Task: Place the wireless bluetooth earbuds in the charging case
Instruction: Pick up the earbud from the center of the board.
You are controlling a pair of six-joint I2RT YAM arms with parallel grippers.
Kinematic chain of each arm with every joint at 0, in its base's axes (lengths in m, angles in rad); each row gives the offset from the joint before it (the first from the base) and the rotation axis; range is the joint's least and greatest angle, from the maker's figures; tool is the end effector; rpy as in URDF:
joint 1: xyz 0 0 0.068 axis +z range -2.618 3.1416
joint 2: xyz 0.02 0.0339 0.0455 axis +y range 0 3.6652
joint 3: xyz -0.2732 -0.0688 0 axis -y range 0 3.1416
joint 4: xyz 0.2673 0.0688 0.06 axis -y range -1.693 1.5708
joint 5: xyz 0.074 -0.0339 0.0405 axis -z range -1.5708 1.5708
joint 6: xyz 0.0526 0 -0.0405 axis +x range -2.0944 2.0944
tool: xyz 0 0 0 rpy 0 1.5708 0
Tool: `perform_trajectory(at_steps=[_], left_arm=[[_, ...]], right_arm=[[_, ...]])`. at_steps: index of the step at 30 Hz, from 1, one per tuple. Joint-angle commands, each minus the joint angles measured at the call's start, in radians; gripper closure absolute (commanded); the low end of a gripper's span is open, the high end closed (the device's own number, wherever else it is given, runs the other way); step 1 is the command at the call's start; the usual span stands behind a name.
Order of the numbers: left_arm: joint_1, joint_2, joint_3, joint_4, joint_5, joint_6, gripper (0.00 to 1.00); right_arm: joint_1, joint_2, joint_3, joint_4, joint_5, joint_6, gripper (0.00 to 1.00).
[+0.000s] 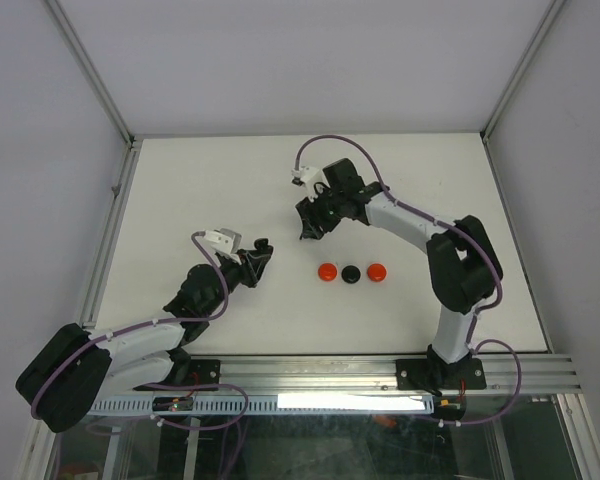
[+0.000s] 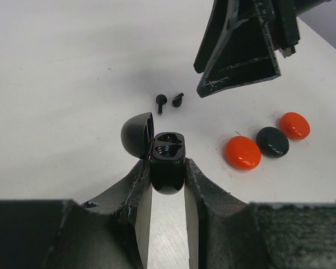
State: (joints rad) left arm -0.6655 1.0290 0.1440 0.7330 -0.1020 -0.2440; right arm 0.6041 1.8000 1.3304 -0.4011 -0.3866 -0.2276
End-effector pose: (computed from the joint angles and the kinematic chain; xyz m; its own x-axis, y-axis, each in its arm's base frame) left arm 0.1761 -0.1314 0.1596 -0.2448 -0.1133 -0.9629 0.4904 0.8422 -0.2238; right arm 0.3399 0.2587 0.2182 -0.4494 -0.5641 -0.6927 -0.8493 0.5102 0.1355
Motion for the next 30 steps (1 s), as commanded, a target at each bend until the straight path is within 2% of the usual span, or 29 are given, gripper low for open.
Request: perform_trajectory(at_steps=[1,6,16,30], left_arm=[[0.013,0.004,0.046,0.014,-0.037,0.028,1.00],[0.014,0.023,0.063,-0.014,-0.029,0.039,1.00],[0.014,0.026,0.072,-0.033,-0.013,0.051,1.00],[0.014,0.005,0.067,-0.034,0.011,0.047,1.00]], right_arm=[[-0.025,0.083,0.099,0.016,0.001,-0.065,0.45],[-0.046,0.185,0.173,-0.016,-0.007,-0.096,0.45],[-0.052,0.280,0.238,-0.108,-0.063,-0.146,0.41],[-0.030,0.222,0.149,-0.167,-0.131,-0.122,0.44]])
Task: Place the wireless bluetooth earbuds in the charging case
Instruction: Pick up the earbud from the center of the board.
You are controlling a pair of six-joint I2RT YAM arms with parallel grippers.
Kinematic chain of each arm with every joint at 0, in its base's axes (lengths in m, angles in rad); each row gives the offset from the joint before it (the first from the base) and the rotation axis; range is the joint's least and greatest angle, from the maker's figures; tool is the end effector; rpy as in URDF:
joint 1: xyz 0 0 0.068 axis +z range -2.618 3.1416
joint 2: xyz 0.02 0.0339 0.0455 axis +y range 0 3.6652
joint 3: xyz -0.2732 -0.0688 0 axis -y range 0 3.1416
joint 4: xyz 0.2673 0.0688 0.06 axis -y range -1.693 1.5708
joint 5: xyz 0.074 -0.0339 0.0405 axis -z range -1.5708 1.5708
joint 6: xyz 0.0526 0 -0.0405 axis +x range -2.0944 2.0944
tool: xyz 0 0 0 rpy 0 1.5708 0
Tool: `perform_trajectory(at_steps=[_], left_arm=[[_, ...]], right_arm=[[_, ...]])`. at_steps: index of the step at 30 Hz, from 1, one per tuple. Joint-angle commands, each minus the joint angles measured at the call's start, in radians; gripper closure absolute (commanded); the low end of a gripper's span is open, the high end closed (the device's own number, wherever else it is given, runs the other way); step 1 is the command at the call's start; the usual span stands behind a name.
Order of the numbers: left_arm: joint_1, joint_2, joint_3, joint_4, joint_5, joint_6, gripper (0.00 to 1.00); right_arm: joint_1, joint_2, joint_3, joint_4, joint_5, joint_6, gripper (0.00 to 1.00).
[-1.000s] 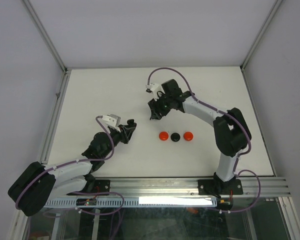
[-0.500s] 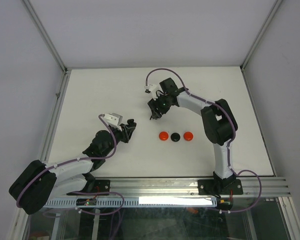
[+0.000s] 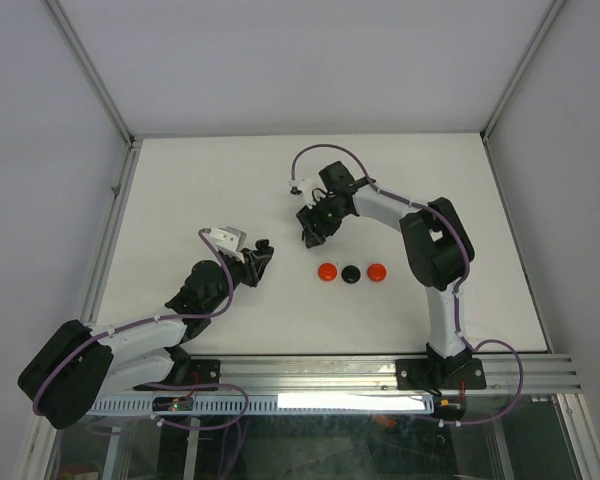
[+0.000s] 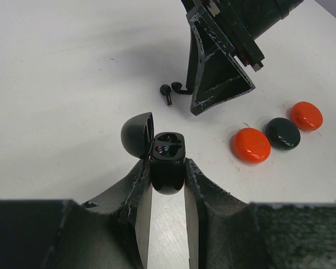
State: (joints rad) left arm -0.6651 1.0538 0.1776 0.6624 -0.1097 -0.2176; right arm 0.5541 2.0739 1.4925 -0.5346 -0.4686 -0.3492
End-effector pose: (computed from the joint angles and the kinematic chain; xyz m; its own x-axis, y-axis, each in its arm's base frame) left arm 0.1810 -0.1347 0.1572 -0.2773 -0.0552 -0.9592 0.4807 0.8564 -0.1883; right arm 0.3797 0.2629 0.1476 -0.4995 -0.6680 -0.5516 -0.8610 0.4531 0.2309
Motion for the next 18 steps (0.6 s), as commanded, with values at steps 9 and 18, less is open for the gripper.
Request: perform_trajectory(at_steps=[9,18], left_arm=[[0.013,-0.020,0.034,0.029,0.004,0.017,1.00],[0.013,-0.012,0.037,0.022,-0.011,0.013,1.00]], right_arm=[[0.063,-0.104,-0.015,-0.004,0.249,0.140,0.48],[0.094,-0.098,0.033,0.001,0.491,0.307,0.53]])
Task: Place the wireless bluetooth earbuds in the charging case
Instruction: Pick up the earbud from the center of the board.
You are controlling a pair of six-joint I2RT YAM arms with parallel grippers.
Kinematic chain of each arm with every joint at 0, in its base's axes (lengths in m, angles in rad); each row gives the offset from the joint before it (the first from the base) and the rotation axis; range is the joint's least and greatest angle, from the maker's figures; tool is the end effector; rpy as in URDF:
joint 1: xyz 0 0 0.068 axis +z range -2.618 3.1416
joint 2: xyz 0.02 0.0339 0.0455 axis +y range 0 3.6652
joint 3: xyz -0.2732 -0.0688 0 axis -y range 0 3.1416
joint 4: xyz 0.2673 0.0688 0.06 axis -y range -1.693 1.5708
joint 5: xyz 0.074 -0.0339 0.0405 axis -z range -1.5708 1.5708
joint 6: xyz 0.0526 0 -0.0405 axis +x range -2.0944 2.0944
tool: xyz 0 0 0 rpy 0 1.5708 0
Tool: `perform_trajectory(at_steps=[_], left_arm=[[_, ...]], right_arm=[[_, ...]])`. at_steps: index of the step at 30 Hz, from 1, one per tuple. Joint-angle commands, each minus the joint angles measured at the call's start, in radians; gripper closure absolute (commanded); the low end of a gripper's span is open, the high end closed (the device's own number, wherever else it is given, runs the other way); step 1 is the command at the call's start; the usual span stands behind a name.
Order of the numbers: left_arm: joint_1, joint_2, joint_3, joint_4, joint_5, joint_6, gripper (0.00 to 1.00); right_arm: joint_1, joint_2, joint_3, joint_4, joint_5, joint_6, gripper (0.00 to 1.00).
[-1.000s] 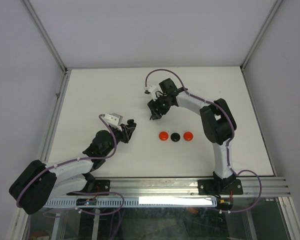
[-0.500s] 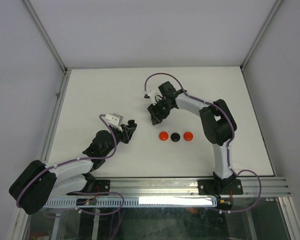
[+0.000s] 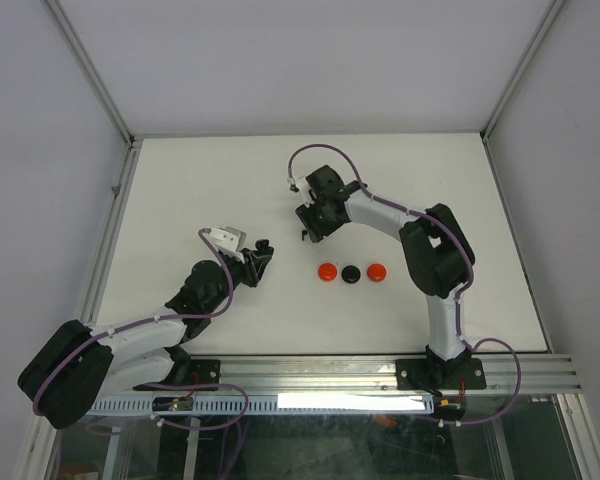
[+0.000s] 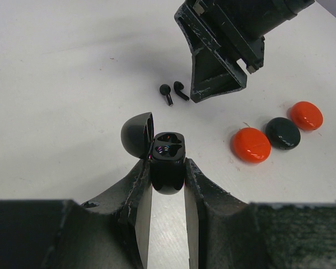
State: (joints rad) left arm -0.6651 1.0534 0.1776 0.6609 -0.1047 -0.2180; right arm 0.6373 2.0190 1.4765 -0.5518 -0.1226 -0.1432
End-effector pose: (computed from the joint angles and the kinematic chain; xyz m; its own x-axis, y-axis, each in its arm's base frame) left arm 0.1809 -0.1349 0.1571 -0.2792 -0.0544 -0.9587 0.4845 0.8540 -0.1895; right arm 0.3628 0.2766 0.1610 -0.6162 -0.6324 -0.4695 -0.7311 0.6810 0.0421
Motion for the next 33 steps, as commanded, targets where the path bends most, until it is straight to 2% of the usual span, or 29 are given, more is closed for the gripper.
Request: perform_trajectory(at_steps=[1,4,14,22,33], left_arm=[[0.013,-0.013,0.036,0.025,-0.015,0.014,1.00],[0.013,-0.015,0.034,0.026,-0.015,0.014,1.00],[0.013,-0.009,0.038,0.023,-0.010,0.016,1.00],[0.014,-0.013,0.039,0.019,-0.009,0.017,1.00],[0.013,-0.001,0.043,0.014,-0.002,0.017,1.00]], right_arm=[[0.014,-0.034,0.057,0.013,0.153,0.113,0.54],[0.021,-0.019,0.070,0.015,0.141,0.140,0.58],[0.033,0.031,0.131,0.000,0.136,0.220,0.59],[0.044,0.084,0.171,-0.029,0.178,0.241,0.64],[0.053,0.132,0.203,-0.072,0.207,0.250,0.65]])
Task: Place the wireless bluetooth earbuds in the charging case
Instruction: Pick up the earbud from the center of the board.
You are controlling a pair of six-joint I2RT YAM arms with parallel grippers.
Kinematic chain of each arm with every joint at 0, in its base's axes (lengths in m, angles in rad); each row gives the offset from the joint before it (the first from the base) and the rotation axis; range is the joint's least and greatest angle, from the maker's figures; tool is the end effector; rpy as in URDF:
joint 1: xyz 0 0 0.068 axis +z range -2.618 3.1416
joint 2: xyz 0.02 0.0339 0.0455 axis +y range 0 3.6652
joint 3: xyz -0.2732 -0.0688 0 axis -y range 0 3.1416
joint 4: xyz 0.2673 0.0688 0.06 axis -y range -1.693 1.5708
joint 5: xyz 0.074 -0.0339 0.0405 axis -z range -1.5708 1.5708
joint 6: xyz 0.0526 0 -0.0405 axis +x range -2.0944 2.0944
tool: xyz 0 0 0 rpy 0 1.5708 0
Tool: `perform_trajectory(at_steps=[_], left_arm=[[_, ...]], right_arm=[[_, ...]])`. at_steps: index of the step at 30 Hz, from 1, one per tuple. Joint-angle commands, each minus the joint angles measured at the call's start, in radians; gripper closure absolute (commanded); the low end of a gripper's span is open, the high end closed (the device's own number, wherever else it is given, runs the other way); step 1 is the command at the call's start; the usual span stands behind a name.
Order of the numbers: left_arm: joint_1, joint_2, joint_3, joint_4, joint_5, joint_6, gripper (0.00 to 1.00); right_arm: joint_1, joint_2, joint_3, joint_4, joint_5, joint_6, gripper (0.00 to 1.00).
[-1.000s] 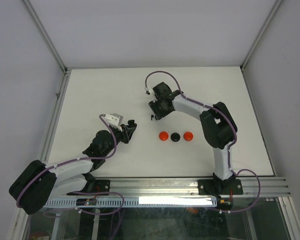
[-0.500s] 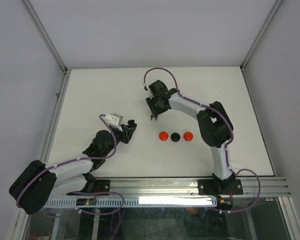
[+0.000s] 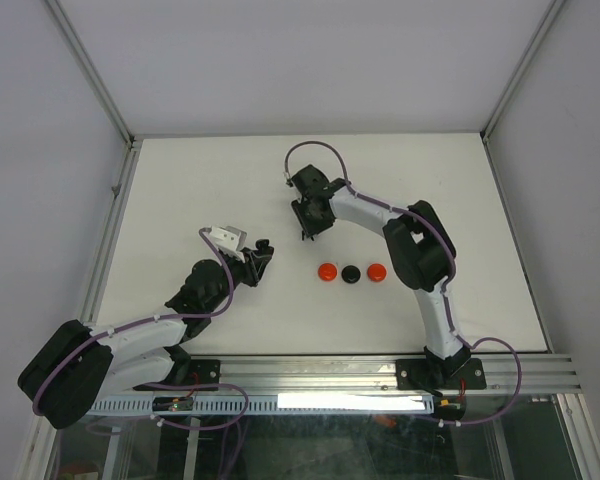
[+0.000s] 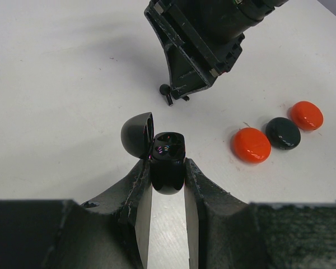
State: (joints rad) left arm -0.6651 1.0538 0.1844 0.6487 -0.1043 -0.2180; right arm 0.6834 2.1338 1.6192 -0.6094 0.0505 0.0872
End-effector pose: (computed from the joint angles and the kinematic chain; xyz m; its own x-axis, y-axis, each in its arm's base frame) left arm 0.1816 -0.1355 0.1579 -0.2836 -0.0509 -0.9576 0.4840 0.8545 -0.1888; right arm 0.3760 0.3027 0.1511 -0.7501 -0.4986 -0.4344 -0.5505 0.8348 -0.0077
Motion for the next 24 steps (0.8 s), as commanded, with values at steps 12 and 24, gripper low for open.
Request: perform_trajectory(at_steps=[12,24], left_arm=[[0.013,0.004,0.041,0.020,-0.001,0.021,1.00],[0.013,0.009,0.034,0.036,0.012,0.026,1.00]], right_arm=[[0.010,0.083,0.108,-0.092,0.071,0.042,0.68],[0.015,0.045,0.084,-0.155,0.092,0.062,0.81]])
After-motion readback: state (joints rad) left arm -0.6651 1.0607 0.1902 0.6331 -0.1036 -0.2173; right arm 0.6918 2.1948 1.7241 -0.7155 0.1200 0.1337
